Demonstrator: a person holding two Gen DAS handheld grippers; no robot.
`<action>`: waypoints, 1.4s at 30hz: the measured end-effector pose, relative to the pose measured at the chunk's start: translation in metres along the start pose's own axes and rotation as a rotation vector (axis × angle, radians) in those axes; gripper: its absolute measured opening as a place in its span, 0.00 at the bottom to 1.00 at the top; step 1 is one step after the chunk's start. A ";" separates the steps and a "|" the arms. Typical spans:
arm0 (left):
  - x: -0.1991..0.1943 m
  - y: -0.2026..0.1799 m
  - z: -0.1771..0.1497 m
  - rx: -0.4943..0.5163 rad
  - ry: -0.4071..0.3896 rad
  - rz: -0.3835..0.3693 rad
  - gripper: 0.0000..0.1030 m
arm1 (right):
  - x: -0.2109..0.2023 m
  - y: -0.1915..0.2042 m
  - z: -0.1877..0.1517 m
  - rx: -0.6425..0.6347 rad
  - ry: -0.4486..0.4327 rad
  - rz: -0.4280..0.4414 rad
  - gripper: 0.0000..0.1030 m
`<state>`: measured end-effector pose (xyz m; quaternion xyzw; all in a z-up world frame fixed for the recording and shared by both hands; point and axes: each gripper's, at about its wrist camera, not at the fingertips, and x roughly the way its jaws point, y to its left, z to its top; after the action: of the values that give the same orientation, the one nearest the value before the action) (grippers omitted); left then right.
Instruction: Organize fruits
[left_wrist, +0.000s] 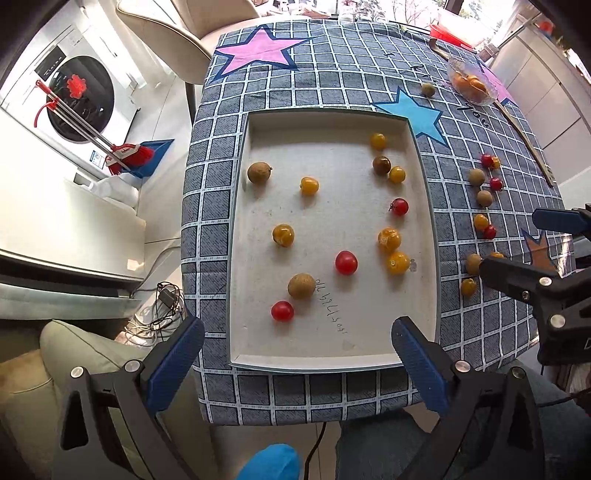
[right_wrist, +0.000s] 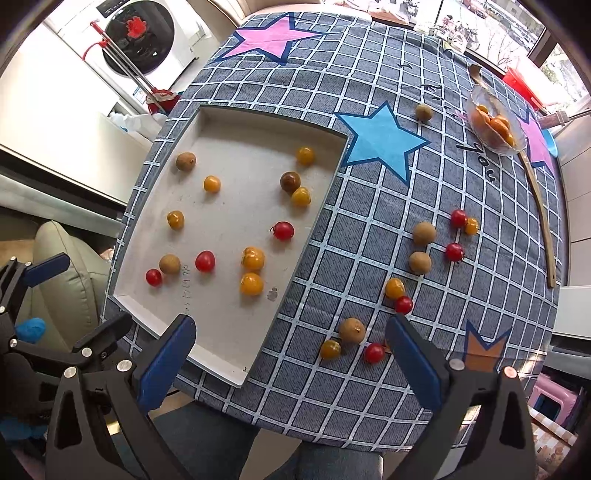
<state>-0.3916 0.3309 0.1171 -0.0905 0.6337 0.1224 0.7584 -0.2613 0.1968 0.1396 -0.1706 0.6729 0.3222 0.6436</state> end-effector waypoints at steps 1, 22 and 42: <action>0.000 -0.001 0.001 0.009 0.003 0.006 0.99 | 0.000 0.001 -0.001 -0.002 0.000 -0.001 1.00; -0.009 -0.021 0.004 0.110 -0.030 0.019 0.99 | -0.007 0.000 -0.010 0.029 -0.020 -0.020 1.00; -0.004 -0.022 0.006 0.128 -0.012 0.025 0.99 | 0.000 0.000 -0.008 0.033 0.004 -0.017 1.00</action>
<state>-0.3801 0.3113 0.1222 -0.0331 0.6369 0.0919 0.7648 -0.2675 0.1917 0.1398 -0.1660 0.6780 0.3052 0.6478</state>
